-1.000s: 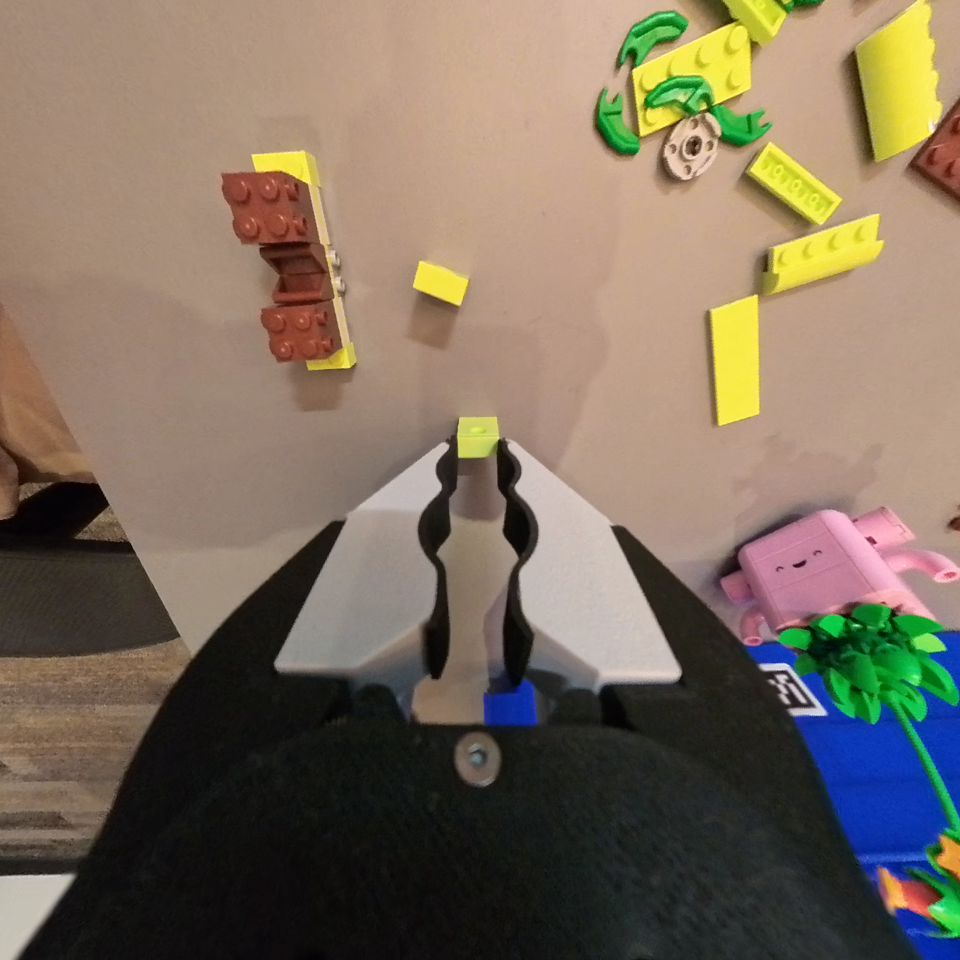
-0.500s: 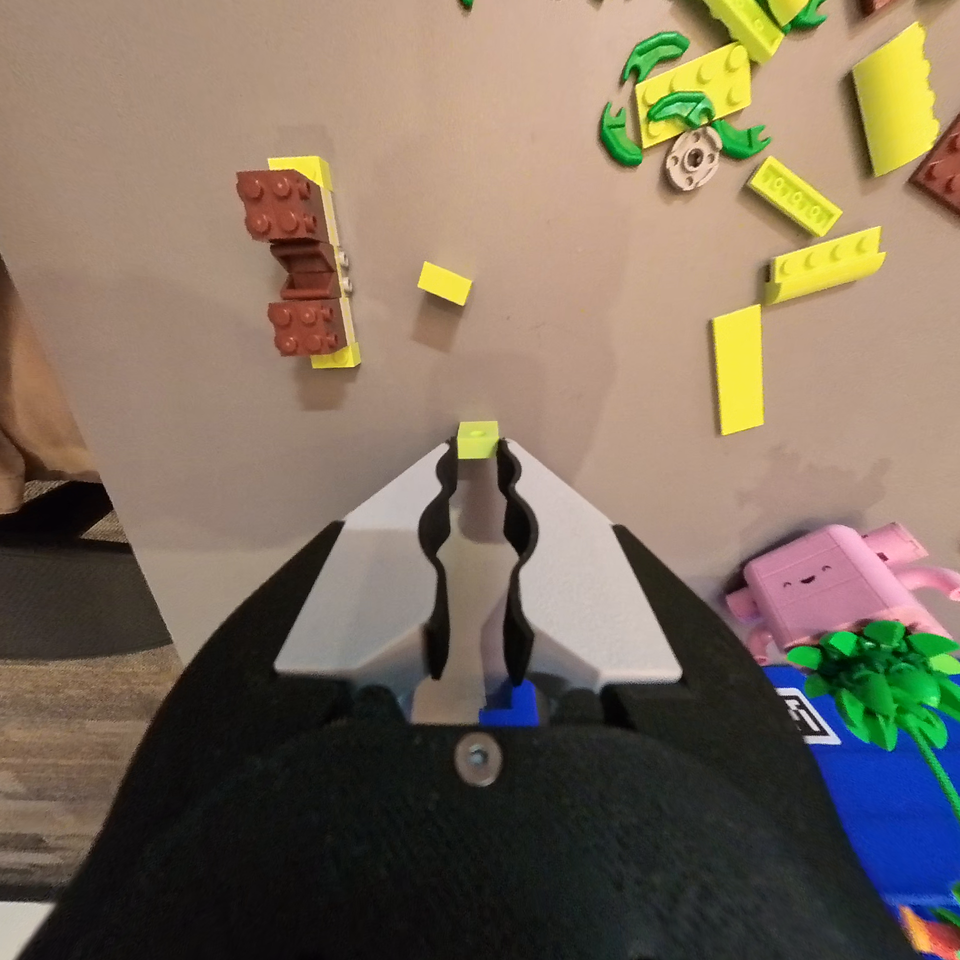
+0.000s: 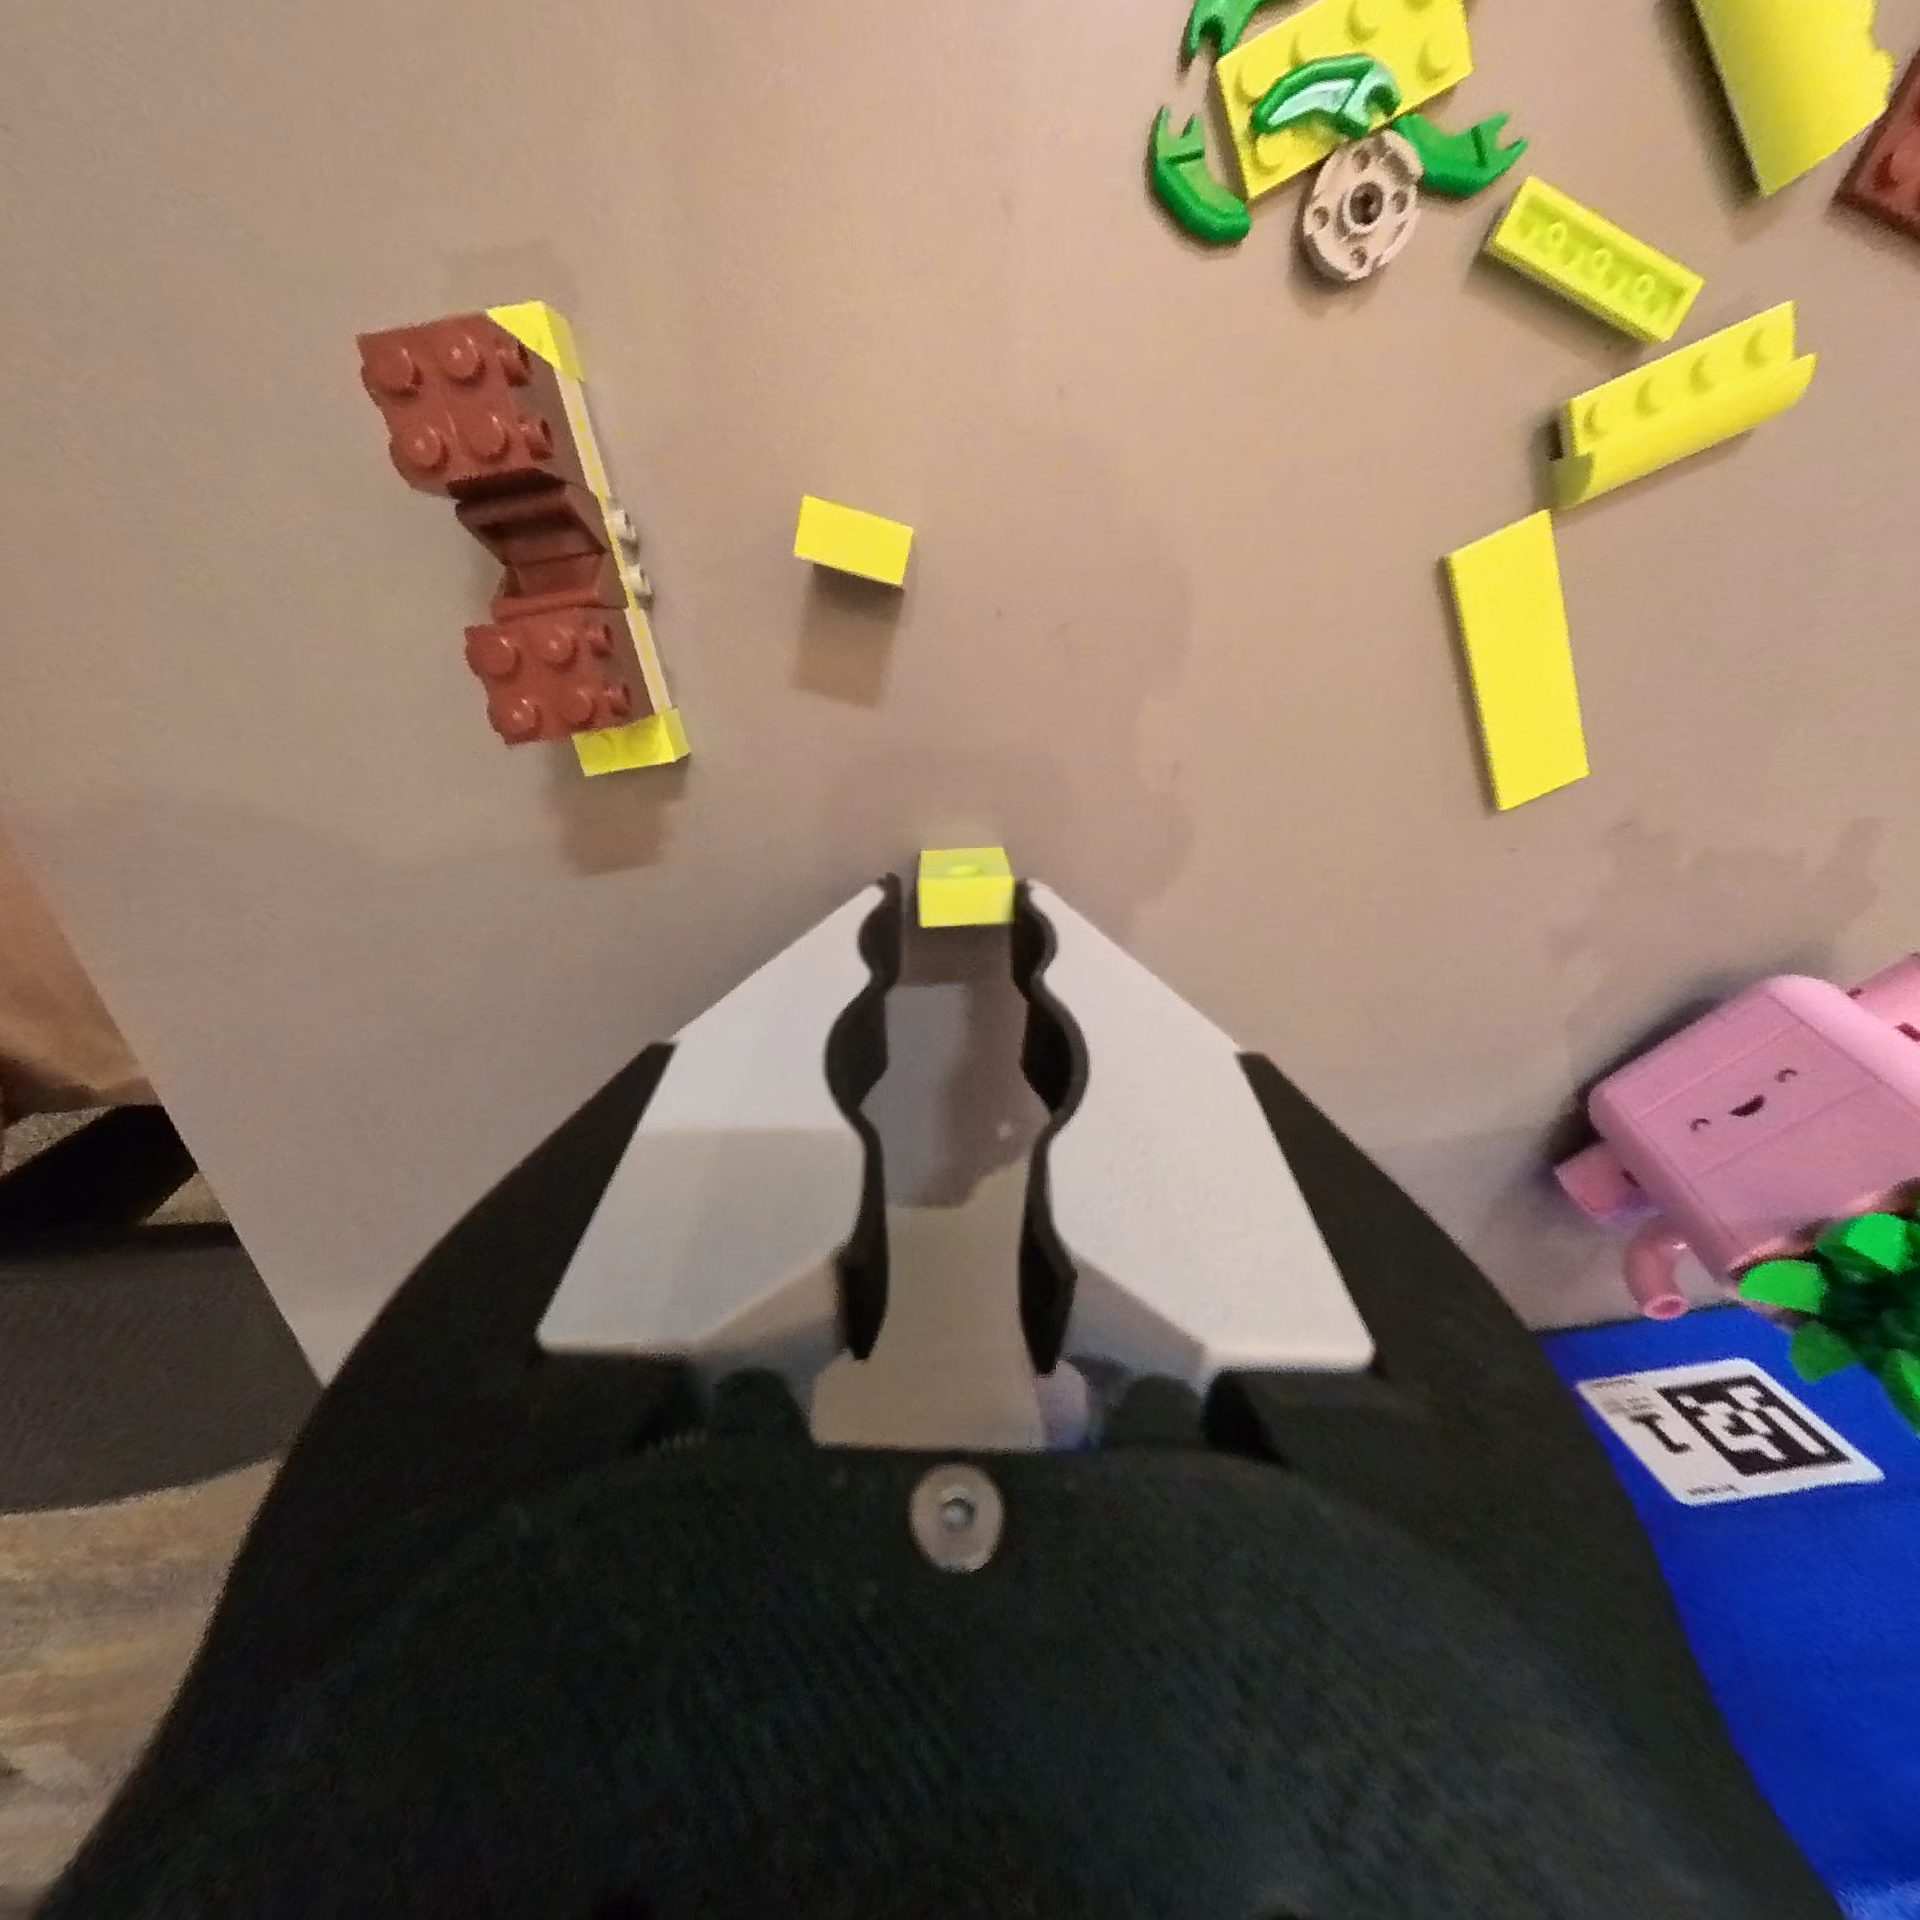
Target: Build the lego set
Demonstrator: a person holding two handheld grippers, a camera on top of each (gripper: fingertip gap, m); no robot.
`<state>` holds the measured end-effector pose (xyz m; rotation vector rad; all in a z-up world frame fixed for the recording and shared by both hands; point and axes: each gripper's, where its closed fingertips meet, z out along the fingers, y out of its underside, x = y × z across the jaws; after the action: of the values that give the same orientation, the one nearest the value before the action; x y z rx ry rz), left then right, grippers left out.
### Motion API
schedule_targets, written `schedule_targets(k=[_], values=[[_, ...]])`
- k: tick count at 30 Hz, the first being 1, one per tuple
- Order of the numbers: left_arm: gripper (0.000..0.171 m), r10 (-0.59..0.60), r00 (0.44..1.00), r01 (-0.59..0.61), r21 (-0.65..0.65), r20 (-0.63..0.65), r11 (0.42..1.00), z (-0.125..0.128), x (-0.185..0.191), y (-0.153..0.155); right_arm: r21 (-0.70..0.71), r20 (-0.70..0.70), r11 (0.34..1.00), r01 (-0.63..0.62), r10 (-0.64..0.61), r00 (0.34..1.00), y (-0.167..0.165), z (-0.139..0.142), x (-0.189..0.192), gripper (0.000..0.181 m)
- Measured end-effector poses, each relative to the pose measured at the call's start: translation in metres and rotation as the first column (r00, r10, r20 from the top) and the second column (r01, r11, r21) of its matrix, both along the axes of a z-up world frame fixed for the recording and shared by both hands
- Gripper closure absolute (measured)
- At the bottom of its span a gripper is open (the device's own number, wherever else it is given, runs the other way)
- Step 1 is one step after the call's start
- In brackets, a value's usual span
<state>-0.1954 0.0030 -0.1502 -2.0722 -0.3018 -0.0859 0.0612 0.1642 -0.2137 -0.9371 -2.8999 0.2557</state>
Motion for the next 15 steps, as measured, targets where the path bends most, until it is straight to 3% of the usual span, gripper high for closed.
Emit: schedule_targets(k=[5,8,12,15], values=[[0.171,-0.062,0.998,0.061,0.039,0.011,0.997,0.009,0.02,0.017,-0.075,-0.047,0.996,0.058,-0.061,0.997,-0.006,0.002,-0.005,0.166],[0.162,-0.17,0.984,0.16,0.15,0.055,0.976,0.028,0.054,0.039,-0.165,-0.126,0.982,0.096,-0.118,0.985,-0.019,0.024,-0.016,0.166],[0.137,-0.453,0.891,0.43,0.301,0.008,0.851,0.053,0.137,0.068,-0.446,-0.144,0.877,0.178,-0.266,0.953,-0.054,0.078,-0.033,0.166],[0.134,-0.58,0.814,0.535,0.365,0.019,0.762,0.061,0.193,0.082,-0.596,-0.15,0.779,0.195,-0.346,0.926,-0.07,0.116,-0.041,0.166]])
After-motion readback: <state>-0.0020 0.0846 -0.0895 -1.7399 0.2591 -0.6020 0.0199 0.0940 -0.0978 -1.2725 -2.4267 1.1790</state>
